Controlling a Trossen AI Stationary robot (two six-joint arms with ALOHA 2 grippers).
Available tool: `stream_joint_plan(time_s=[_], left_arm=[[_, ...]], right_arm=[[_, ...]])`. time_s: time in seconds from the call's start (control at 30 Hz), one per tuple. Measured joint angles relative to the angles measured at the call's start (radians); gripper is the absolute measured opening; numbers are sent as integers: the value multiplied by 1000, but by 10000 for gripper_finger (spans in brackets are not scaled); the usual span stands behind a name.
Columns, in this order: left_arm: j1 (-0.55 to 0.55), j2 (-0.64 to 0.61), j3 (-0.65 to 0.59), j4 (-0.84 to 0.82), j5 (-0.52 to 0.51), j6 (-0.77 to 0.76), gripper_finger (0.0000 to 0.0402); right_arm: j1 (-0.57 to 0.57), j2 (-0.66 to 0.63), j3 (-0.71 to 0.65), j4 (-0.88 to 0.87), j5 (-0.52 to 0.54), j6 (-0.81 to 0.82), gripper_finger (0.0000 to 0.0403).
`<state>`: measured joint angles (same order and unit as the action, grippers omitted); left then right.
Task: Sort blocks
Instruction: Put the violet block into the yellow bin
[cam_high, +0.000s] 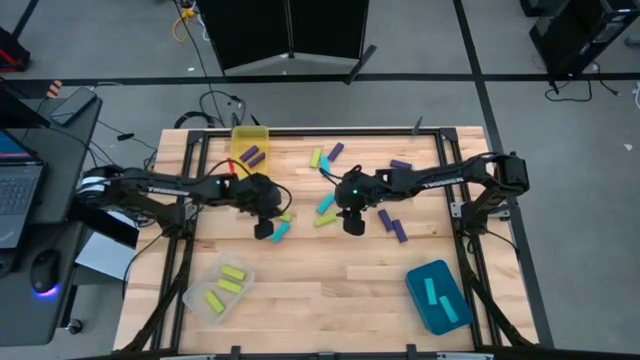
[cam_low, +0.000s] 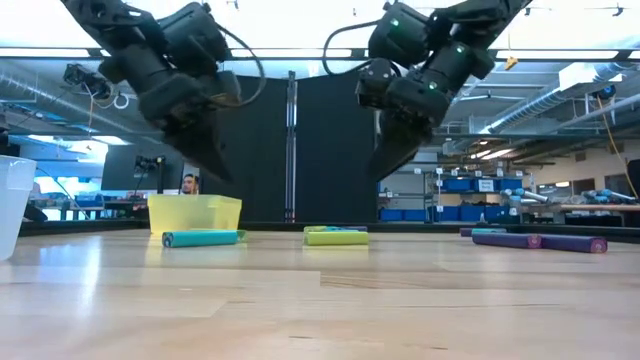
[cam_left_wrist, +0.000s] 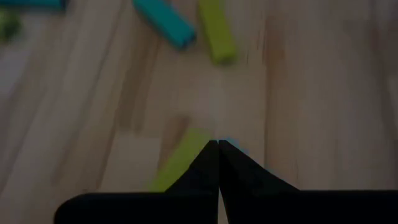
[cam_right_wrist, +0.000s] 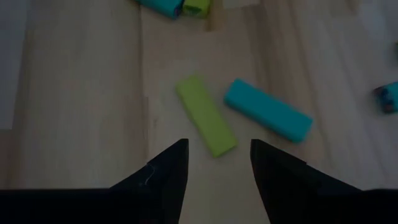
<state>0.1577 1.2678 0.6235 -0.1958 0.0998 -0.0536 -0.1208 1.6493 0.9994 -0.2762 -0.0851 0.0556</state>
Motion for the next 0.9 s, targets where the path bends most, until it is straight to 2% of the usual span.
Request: stream_joint_plan(time_s=[0.13,0.33,0.73,0.9], left_arm=[[0,20,0,159,0,-2,12],[-1,22,0,291,-31,-3,12],[8,22,-80,343,-62,42,12],[15,22,-110,428,-63,50,12]], right_arm=[[14,0,-40,46,-6,-5,185],[14,0,-49,74,13,-22,187],[-6,1,-50,129,14,-101,187],[-24,1,-20,73,14,-83,187]])
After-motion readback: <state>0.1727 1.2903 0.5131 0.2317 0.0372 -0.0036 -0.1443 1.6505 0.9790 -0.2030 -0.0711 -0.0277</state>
